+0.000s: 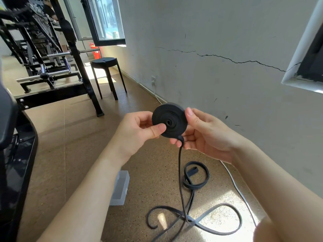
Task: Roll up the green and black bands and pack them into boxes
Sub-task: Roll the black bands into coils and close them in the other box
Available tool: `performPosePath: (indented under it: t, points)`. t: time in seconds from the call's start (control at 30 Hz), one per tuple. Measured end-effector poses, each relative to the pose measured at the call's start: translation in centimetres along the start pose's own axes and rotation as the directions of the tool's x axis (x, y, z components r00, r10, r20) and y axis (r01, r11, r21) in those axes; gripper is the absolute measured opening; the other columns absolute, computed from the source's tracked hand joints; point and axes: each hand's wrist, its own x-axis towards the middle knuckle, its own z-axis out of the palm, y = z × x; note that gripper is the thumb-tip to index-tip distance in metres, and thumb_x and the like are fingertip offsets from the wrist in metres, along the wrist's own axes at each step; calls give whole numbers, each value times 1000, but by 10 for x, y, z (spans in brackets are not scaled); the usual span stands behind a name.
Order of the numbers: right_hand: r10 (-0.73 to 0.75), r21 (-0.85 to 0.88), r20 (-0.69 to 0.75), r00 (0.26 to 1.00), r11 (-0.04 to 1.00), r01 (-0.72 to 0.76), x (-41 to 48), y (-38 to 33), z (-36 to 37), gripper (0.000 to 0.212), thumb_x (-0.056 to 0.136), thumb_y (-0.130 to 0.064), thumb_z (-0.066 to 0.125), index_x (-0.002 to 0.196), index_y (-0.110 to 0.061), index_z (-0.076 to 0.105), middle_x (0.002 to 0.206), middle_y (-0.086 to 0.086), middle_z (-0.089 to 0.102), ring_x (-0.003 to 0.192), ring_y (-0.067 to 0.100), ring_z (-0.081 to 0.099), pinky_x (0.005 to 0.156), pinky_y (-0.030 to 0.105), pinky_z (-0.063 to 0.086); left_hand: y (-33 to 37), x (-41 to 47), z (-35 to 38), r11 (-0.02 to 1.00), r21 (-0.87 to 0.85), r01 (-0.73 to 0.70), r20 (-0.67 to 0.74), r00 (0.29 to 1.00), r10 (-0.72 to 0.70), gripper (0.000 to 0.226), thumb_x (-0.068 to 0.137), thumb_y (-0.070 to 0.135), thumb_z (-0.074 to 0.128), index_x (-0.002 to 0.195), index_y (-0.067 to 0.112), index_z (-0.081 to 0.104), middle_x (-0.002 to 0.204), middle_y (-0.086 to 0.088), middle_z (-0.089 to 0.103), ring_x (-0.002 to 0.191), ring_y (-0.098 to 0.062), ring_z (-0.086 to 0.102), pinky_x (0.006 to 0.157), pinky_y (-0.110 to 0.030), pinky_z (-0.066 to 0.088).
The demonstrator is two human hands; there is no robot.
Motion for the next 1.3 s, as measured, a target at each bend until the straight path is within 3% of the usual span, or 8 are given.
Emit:
performPosePath:
  t: [0.2, 0.4, 0.6, 0.8, 0.97, 1.1, 1.2, 1.3]
  points:
    - [-25, 194, -2, 1000, 981, 25, 1, 2, 0, 75, 82, -52, 55, 137, -2, 43, 89, 21, 64, 73, 23, 63, 64, 26, 53, 1, -2, 19, 959, -281, 48, 26, 999, -43, 20, 71, 26, 74, 85, 12, 75, 80, -11, 73, 81, -21, 68, 81, -36, 55]
    - [81, -59, 54, 995, 995, -77, -6, -6, -9, 78, 78, -59, 58, 133, -7, 43, 91, 21, 70, 73, 22, 61, 60, 25, 46, 2, 1, 9, 999, -25, -22, -70, 997, 20, 21, 64, 17, 80, 85, 18, 76, 88, -4, 76, 90, -25, 68, 82, -33, 55]
    - [88, -70, 81, 993, 994, -83, -8, -7, -11, 43, 83, -45, 60, 111, -15, 46, 91, 24, 68, 75, 26, 59, 63, 28, 44, 4, 2, -6, 978, 209, 3, -23, 1000, 2, 24, 70, 9, 80, 92, 16, 76, 90, 0, 76, 89, -20, 70, 88, -50, 53]
    - [67, -121, 44, 997, 991, -61, -3, -1, -4, 73, 83, -53, 57, 130, -1, 39, 89, 21, 69, 74, 24, 59, 60, 25, 45, 4, 2, -10, 947, 320, -12, -14, 1000, 17, 22, 71, 11, 81, 90, 19, 76, 85, 5, 75, 85, -15, 69, 85, -48, 53]
    - [-3, 91, -1, 1000, 996, 3, 1, 2, -1, 71, 85, -47, 51, 137, -1, 38, 85, 21, 69, 70, 22, 62, 61, 26, 48, 2, 1, -5, 1000, -30, -9, -39, 999, 8, 11, 75, 18, 76, 85, 13, 75, 85, -9, 72, 77, -19, 64, 73, -33, 53]
    - [-36, 262, -1, 999, 965, 35, 4, 5, 4, 68, 86, -45, 53, 138, -3, 42, 88, 19, 68, 72, 21, 63, 63, 23, 52, 4, -1, 16, 913, -393, 105, 58, 994, -89, 19, 76, 19, 67, 89, 7, 72, 78, -8, 70, 74, -17, 65, 70, -26, 54]
    - [-27, 277, 3, 1000, 961, 25, 4, 5, 3, 68, 86, -46, 53, 138, -3, 43, 87, 18, 69, 73, 22, 64, 63, 24, 52, 7, -1, 21, 921, -380, 81, 51, 997, -66, 15, 75, 21, 66, 81, 8, 72, 71, -8, 69, 72, -20, 67, 73, -29, 56]
    - [9, 165, 8, 1000, 986, -11, 2, 3, 0, 69, 88, -48, 53, 137, -2, 40, 93, 23, 69, 77, 25, 64, 65, 27, 49, 7, 1, 15, 997, -77, 29, -30, 999, -32, 14, 72, 25, 71, 81, 14, 73, 74, -4, 74, 74, -16, 70, 67, -23, 56]
